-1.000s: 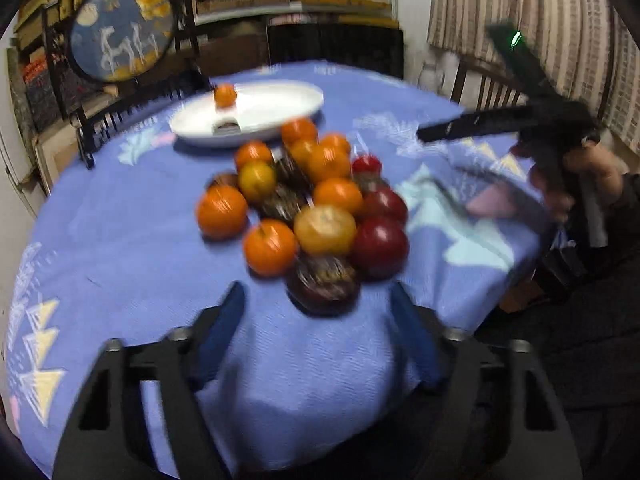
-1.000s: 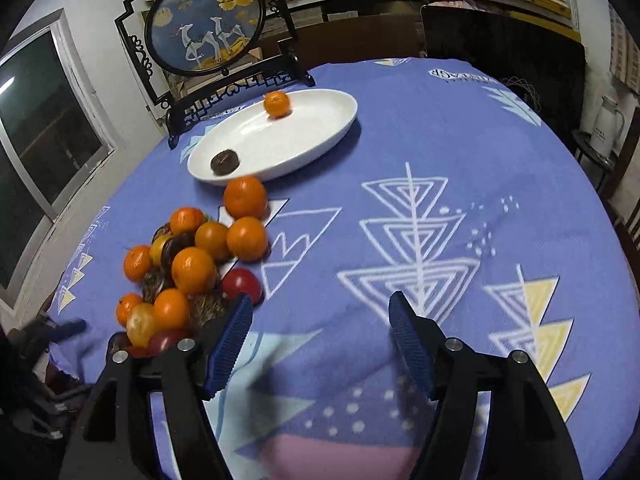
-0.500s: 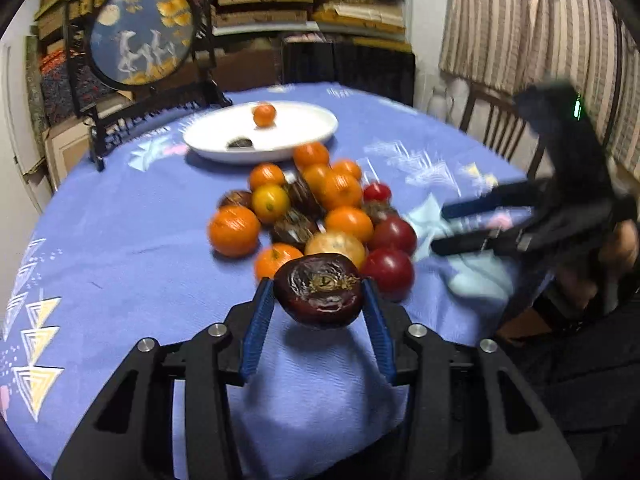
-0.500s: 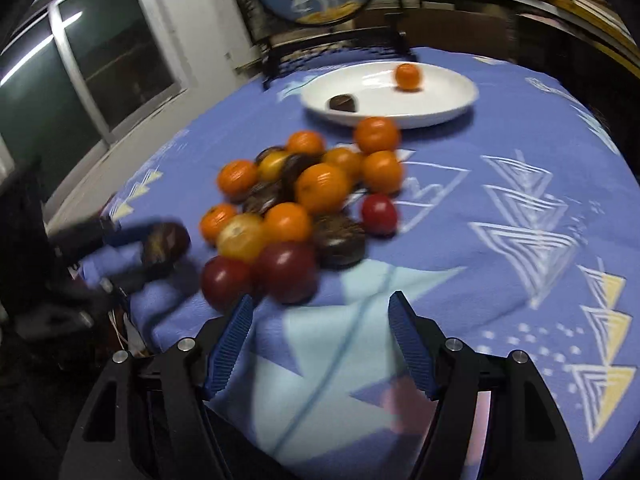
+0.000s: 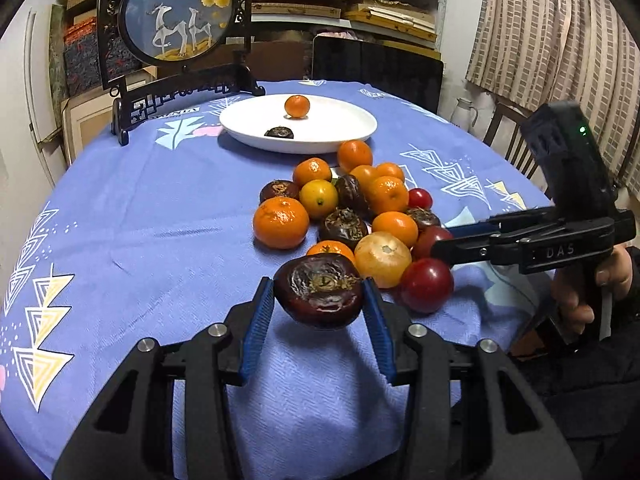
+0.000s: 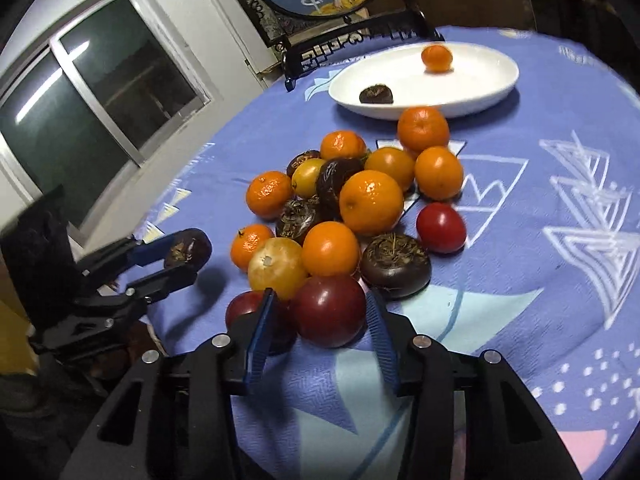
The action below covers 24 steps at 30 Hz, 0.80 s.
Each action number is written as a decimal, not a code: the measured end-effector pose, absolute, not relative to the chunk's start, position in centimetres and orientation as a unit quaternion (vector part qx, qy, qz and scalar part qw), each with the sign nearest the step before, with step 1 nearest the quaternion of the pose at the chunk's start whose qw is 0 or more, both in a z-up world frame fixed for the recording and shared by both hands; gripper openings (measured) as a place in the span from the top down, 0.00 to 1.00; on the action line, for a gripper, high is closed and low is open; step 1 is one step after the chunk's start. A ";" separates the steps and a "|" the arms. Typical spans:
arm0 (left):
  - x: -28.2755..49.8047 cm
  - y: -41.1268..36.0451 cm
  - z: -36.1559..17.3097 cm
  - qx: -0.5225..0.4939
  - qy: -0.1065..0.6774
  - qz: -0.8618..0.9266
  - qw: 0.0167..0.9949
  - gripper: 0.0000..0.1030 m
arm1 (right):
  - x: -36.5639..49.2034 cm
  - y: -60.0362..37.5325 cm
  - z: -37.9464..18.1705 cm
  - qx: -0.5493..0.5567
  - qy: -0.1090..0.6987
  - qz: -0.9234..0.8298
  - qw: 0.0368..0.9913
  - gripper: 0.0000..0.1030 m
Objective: Organize fruits
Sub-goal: 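Carry a dark persimmon to the plate with left tool while right tool carries a tomato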
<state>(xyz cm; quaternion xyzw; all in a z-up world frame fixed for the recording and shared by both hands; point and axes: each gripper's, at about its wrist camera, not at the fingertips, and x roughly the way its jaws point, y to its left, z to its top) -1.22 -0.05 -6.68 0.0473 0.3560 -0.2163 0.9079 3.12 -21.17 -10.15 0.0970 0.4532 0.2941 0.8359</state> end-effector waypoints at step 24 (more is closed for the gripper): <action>8.8 -3.9 -2.7 0.023 0.343 -0.262 0.902 0.57 | 10.5 -29.1 -4.1 0.196 0.384 0.265 0.862 0.62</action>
